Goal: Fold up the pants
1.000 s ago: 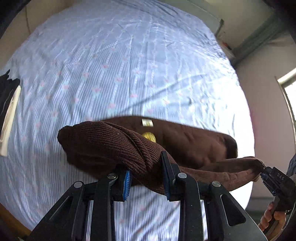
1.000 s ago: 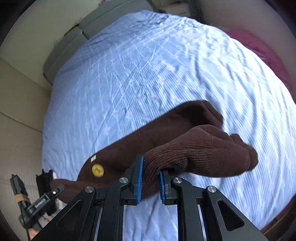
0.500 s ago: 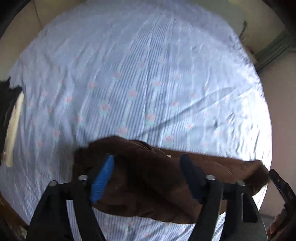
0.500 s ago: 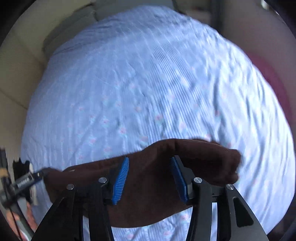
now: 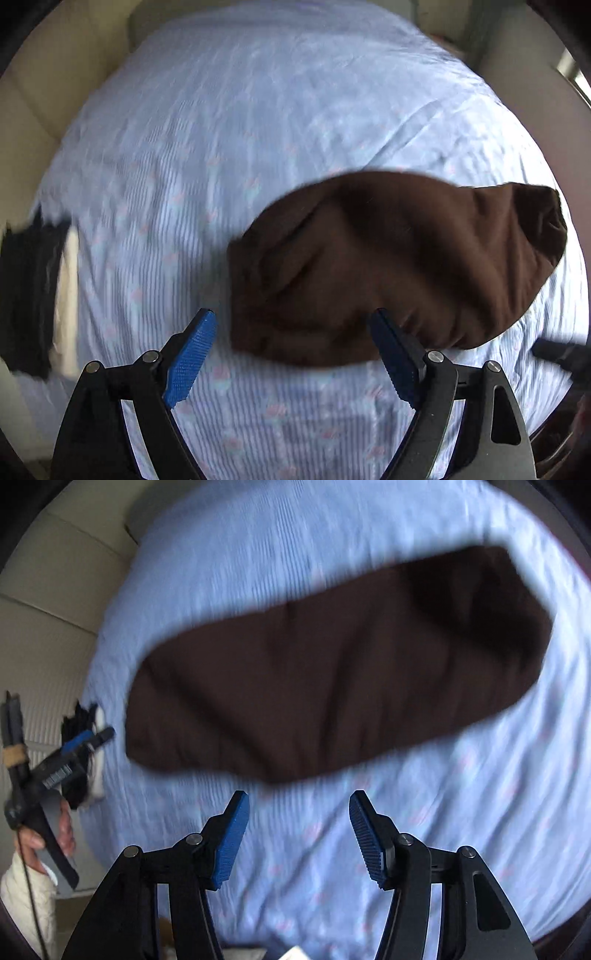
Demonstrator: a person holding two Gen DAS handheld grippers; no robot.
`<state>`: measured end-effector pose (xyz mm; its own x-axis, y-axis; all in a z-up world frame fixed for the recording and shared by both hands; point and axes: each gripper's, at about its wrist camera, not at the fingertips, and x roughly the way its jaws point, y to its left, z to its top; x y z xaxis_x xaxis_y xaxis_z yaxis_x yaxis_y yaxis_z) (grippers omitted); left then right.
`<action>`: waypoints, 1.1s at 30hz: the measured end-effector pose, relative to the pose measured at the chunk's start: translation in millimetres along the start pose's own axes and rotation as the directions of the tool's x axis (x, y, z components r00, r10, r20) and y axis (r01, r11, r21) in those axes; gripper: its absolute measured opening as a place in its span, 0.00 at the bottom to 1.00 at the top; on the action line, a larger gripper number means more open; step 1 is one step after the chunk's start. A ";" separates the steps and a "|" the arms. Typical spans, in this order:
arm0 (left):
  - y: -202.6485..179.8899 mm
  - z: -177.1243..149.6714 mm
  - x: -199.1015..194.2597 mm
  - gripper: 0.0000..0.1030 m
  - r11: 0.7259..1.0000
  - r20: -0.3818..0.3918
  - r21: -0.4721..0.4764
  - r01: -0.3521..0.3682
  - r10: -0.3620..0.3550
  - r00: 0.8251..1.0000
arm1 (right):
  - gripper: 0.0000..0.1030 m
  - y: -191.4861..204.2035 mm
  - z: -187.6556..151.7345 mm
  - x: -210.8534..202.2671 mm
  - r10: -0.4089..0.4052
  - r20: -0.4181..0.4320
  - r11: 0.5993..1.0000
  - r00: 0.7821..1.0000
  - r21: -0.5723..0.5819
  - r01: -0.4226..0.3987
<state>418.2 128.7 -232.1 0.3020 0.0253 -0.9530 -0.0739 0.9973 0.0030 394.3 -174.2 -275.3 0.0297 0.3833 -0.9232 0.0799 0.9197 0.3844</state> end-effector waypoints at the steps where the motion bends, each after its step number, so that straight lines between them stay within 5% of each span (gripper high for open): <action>1: 10.9 -3.1 2.5 0.83 0.999 -0.011 -0.049 0.021 -0.022 1.000 | 0.56 1.2 -4.6 13.6 0.011 -0.038 1.000 0.999 0.024 -0.010; 6: 47.7 -12.2 18.2 0.83 0.953 -0.030 -0.259 0.156 -0.169 0.985 | 0.56 20.3 -7.7 42.2 -0.004 -0.068 1.000 0.998 0.000 0.004; 13: 49.9 -14.8 75.3 0.82 0.905 -0.156 -0.402 0.137 -0.215 0.964 | 0.56 25.6 12.7 52.5 -0.023 -0.073 0.998 0.997 -0.054 0.019; 16: 40.6 -8.3 90.2 0.66 0.934 -0.227 -0.347 0.080 -0.167 0.960 | 0.56 24.8 13.4 63.8 -0.013 -0.115 0.999 0.993 -0.048 0.007; 21: 36.3 19.6 73.6 0.47 0.957 -0.181 -0.289 0.005 -0.059 0.982 | 0.56 36.4 16.2 64.8 -0.026 -0.106 0.994 0.994 -0.112 0.014; 27: 51.4 38.3 62.6 0.46 0.955 -0.137 -0.297 0.009 -0.051 0.989 | 0.56 54.4 53.5 10.1 0.062 0.078 0.985 0.995 -0.164 -0.049; 33: 44.7 48.6 53.5 0.46 0.961 -0.117 -0.276 -0.006 -0.028 0.993 | 0.56 61.6 83.5 -12.5 0.105 0.128 0.973 0.986 -0.217 -0.075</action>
<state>477.2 178.1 -268.2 0.1910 -0.0107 -0.9815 -0.3353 0.9391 -0.0755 482.1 -129.4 -240.3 0.1651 0.4634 -0.8706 -0.1410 0.8848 0.4442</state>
